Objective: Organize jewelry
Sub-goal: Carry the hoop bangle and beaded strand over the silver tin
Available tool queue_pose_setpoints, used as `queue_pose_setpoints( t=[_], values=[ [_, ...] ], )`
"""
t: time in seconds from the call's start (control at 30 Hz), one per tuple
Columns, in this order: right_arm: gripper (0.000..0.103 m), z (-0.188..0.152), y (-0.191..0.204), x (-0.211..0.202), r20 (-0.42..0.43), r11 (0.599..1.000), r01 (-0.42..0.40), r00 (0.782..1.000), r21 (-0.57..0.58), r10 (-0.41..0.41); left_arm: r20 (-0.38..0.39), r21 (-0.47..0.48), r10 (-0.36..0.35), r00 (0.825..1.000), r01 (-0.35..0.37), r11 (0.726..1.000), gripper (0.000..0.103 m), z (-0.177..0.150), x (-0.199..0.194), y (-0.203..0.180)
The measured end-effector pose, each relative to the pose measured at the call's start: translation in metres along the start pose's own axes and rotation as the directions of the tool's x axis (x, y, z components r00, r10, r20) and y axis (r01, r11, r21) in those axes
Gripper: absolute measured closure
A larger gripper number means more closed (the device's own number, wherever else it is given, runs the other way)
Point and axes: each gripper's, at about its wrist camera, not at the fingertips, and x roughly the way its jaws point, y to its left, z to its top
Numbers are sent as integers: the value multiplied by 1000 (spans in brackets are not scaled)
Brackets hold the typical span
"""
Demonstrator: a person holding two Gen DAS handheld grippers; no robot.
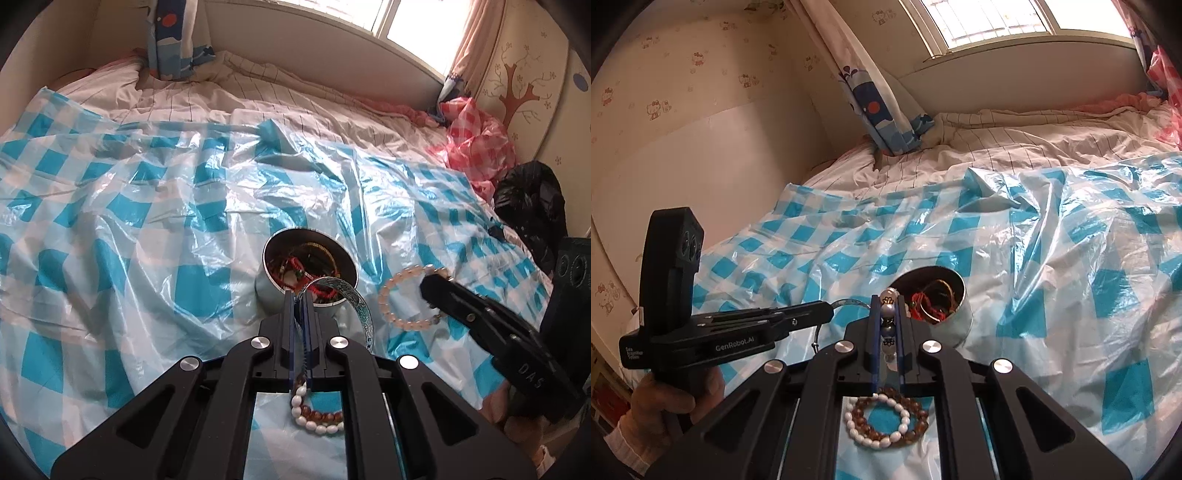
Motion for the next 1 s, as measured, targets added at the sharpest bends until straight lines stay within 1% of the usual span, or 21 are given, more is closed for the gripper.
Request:
queue_pose_setpoints(
  t=[0.17,0.53,0.7,1.0],
  values=[
    [95,3,1,5,6,1000,4,1000,5,-4,19,-21,-12,1000,12,1000,100,5,4,2],
    [95,12,-1,13,26,1000,-4,1000,10,4,33,-39,-25,999,26,999,100,14,14,-1],
    [95,12,-1,15,25,1000,-6,1000,11,6,36,-39,-28,999,30,999,100,18,19,-3],
    [95,20,-2,27,24,1000,-8,1000,12,7,35,-70,-30,999,33,997,100,24,31,2]
  ],
)
